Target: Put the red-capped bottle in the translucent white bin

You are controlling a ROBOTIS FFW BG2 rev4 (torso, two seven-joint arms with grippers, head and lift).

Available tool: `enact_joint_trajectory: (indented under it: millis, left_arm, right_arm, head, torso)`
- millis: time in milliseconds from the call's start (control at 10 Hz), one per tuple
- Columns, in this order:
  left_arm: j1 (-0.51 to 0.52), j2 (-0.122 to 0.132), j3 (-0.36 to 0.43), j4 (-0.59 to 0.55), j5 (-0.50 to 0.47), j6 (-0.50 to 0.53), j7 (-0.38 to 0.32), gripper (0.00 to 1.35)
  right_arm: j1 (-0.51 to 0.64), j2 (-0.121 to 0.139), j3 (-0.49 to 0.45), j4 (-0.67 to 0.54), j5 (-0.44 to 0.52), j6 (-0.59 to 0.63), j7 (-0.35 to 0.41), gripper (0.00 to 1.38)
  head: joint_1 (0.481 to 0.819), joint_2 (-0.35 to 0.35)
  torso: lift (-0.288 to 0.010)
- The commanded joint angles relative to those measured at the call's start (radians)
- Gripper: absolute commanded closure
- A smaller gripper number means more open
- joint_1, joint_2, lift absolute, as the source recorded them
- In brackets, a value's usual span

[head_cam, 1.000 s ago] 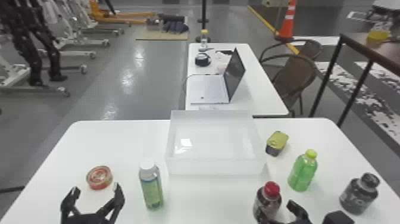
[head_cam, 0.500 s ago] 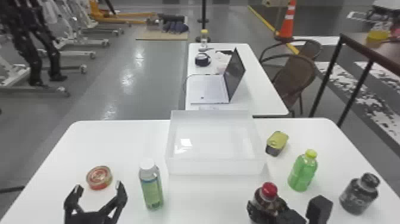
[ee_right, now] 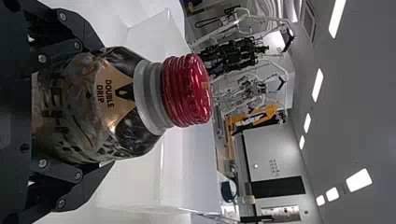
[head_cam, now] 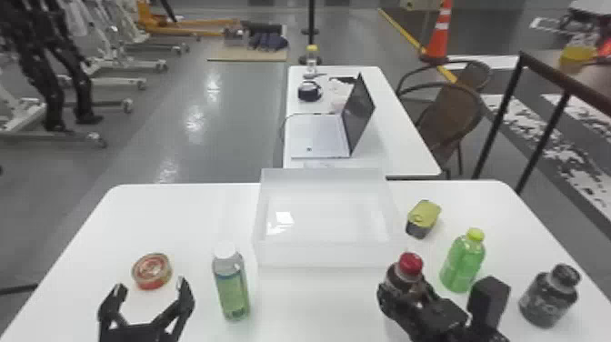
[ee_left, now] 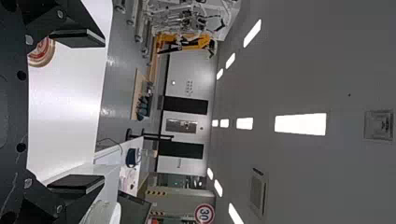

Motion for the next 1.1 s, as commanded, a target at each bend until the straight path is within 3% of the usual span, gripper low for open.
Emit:
enact_joint_trajectory:
  millis: [0,500,1000]
  left_arm:
    - [-0.001,-0.003,-0.001,0.0,0.0,0.0,-0.001,0.25]
    - [-0.012,-0.003,-0.02,0.009,0.015,0.0,0.001,0.25]
    - [-0.02,-0.003,-0.023,0.018,0.017,-0.006,-0.001,0.25]
  right_arm:
    - [-0.015,-0.011,0.004,-0.077,0.0,0.05,-0.016,1.28]
    - [-0.264,-0.077,0.054,0.144,-0.066,-0.056,-0.023,1.28]
    - [-0.525,-0.08,0.131,0.483,-0.119,-0.197,-0.026,1.28]
  head:
    - [0.549,0.0]
    - [0.549,0.0]
    - [0.549,0.0]
  torso:
    - [-0.1]
    - [-0.1]
    - [-0.1]
